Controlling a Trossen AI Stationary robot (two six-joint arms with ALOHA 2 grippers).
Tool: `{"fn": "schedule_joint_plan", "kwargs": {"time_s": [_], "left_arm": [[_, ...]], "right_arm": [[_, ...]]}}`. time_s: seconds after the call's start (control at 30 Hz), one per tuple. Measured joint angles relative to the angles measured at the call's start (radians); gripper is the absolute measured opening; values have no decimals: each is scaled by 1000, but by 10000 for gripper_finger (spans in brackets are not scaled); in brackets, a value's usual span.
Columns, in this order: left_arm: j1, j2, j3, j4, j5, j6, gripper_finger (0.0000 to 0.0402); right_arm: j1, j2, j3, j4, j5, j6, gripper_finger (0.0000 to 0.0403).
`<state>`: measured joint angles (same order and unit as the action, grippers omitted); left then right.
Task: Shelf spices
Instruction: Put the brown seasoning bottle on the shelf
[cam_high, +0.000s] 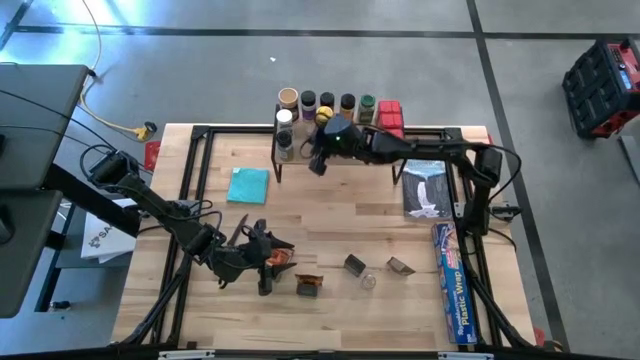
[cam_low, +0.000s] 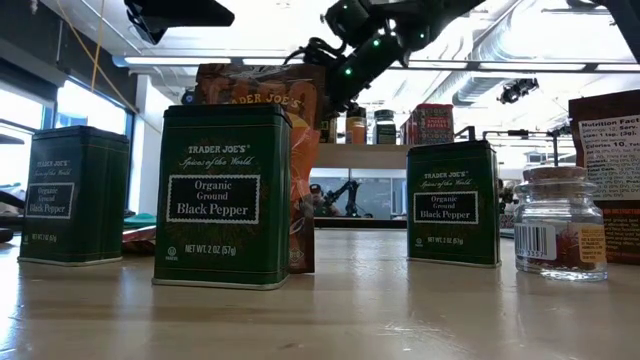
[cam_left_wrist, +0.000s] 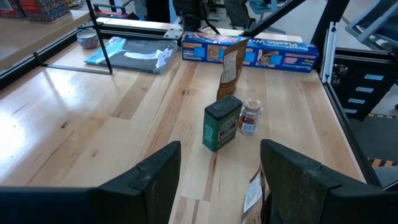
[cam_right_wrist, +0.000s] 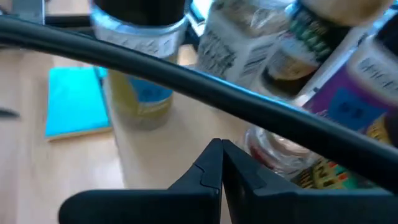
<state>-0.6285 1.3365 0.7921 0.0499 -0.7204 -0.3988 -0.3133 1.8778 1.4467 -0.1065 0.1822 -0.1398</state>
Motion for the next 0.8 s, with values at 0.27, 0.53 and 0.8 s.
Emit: {"fn": "schedule_joint_plan", "kwargs": {"time_s": [0.27,0.53,0.8], "left_arm": [[0,0,0,1,-2,0,215],[0,0,0,1,-1,0,215],[0,0,0,0,-1,0,215]], "right_arm": [[-16,0,4,17,-1,0,0],[63,0,97,-133,120,-45,0],[82,0,125,-289,211,31,0]]}}
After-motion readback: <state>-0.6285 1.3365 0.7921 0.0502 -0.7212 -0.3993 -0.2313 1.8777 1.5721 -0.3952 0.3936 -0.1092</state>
